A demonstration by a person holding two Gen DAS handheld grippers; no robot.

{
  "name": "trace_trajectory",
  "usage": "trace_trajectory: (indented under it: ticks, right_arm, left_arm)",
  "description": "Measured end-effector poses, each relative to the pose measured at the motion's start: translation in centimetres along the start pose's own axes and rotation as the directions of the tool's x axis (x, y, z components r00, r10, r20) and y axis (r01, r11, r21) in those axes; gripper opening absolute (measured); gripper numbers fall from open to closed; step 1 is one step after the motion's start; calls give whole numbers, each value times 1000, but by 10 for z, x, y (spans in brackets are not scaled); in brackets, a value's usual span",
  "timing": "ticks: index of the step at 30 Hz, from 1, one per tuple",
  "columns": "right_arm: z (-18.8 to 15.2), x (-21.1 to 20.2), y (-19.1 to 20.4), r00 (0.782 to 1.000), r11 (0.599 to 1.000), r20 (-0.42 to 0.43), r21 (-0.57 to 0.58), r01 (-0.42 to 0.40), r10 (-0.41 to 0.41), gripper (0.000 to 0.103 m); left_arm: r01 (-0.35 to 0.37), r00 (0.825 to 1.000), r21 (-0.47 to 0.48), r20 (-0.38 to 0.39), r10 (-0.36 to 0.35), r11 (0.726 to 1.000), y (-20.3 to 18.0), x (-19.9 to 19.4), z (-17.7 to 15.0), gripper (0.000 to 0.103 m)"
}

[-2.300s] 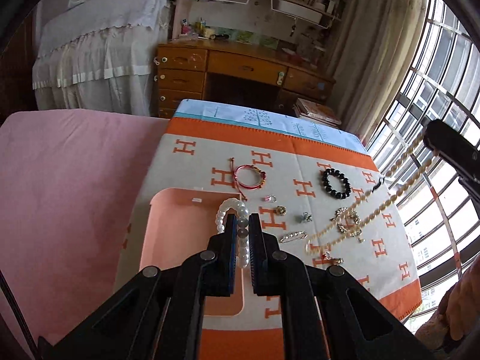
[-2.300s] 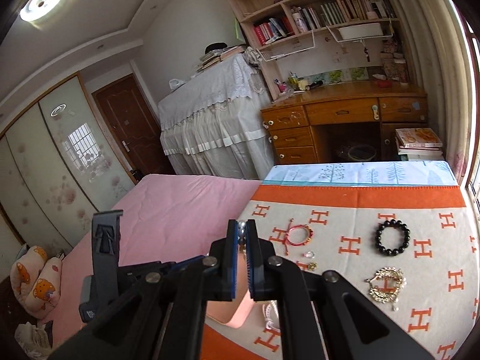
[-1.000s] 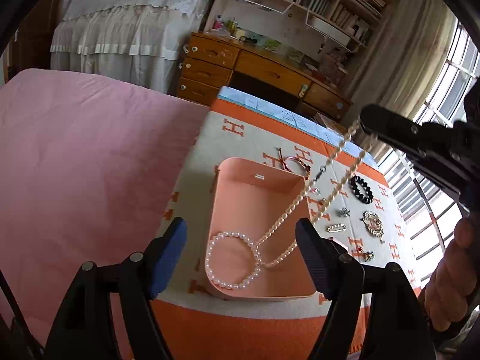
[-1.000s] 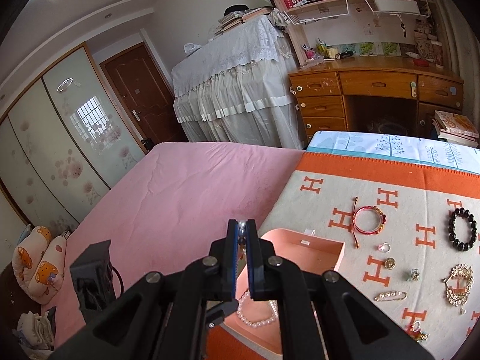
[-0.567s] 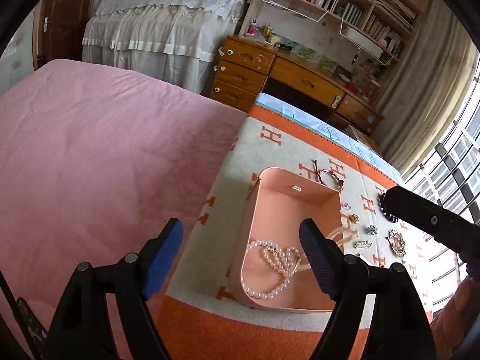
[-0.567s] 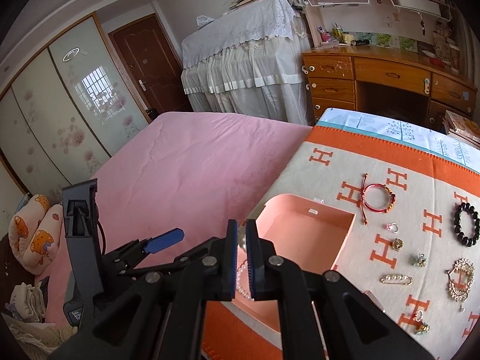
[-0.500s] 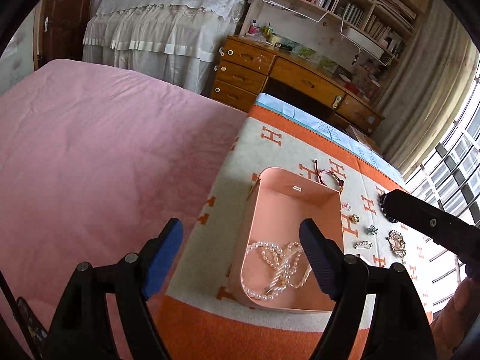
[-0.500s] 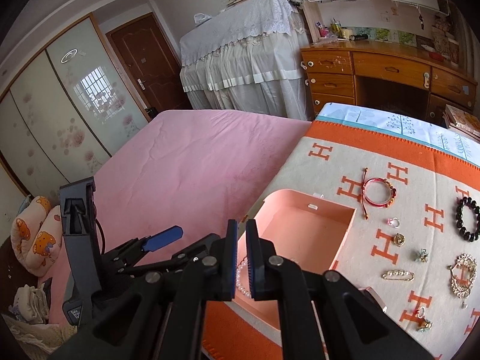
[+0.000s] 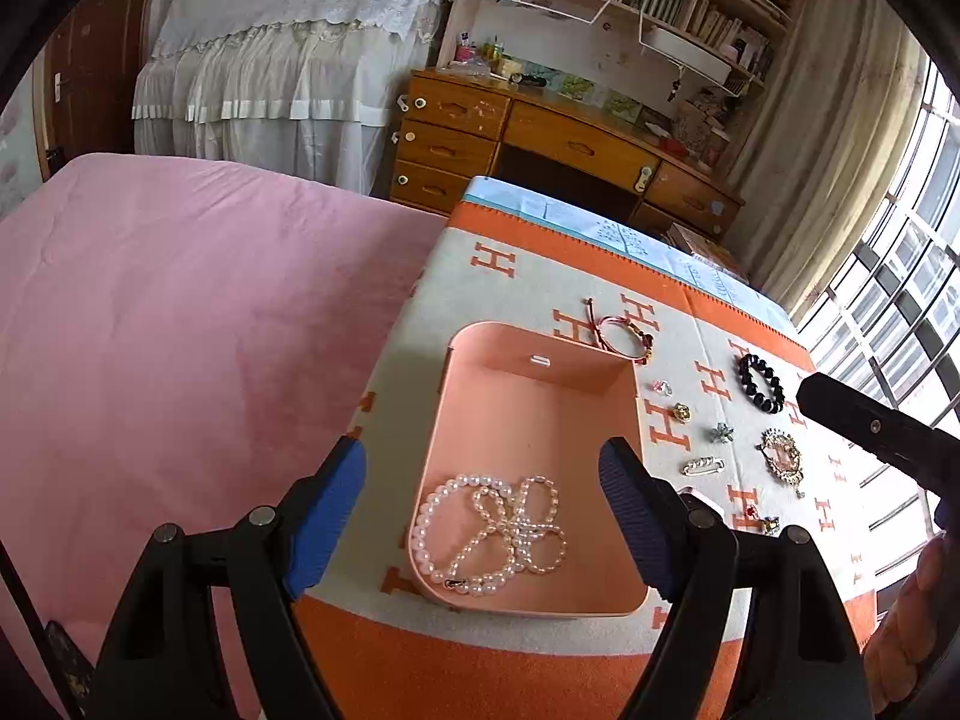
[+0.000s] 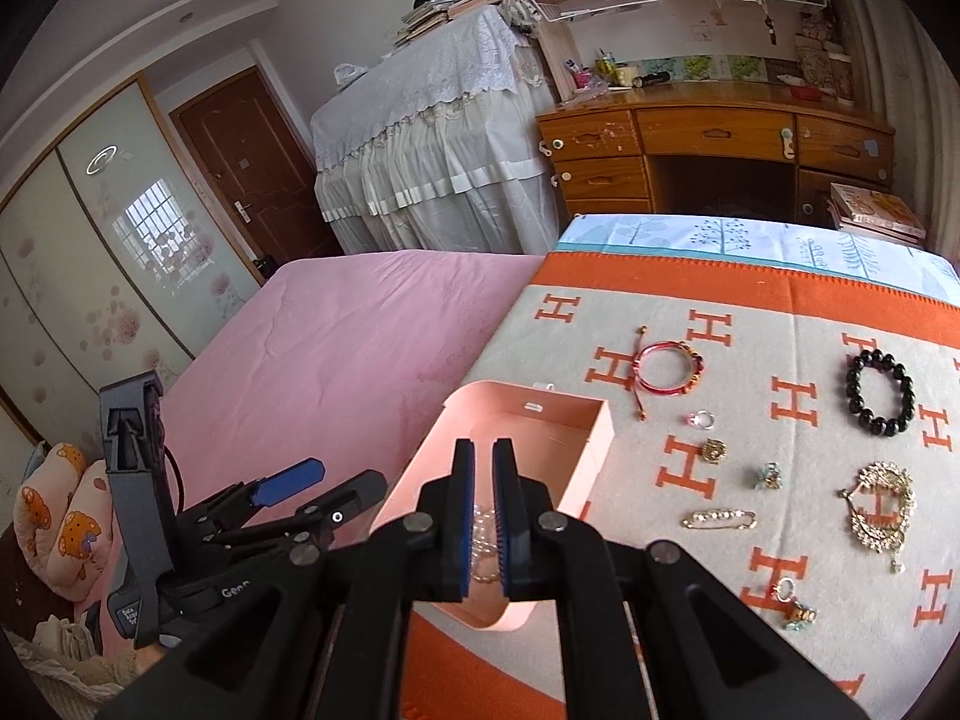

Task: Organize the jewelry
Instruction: 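Reach the right tool to the gold ornate comb brooch and grasp it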

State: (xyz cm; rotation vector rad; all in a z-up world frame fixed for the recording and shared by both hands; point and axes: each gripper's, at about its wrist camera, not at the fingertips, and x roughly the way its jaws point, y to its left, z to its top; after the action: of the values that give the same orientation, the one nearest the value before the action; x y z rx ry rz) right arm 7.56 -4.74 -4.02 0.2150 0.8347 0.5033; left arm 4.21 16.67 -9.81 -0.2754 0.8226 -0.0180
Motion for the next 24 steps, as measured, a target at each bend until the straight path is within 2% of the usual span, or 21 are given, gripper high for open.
trace_trajectory:
  ticks: [11,22,23,24]
  right_arm:
    - [-15,-33,-63,996,988,38,133,74,-80,6]
    - [-17,-89,-128,972,962,158,238,131,-172,6]
    - [-18,-93,-135,971,959,161,250,131,-175,7]
    - [-19,-96,-142,971,956,165,264,129,-176,13]
  left_arm:
    - [32,999,101,-18,-30,994,-53,4,-1,78]
    - [52,997,163,-65,-42,985,-107,12,-3,78]
    - [55,996,162,-75,-43,985,-112,13,-4,78]
    - [57,995,158,-90,-43,986,-117,15,-4,78]
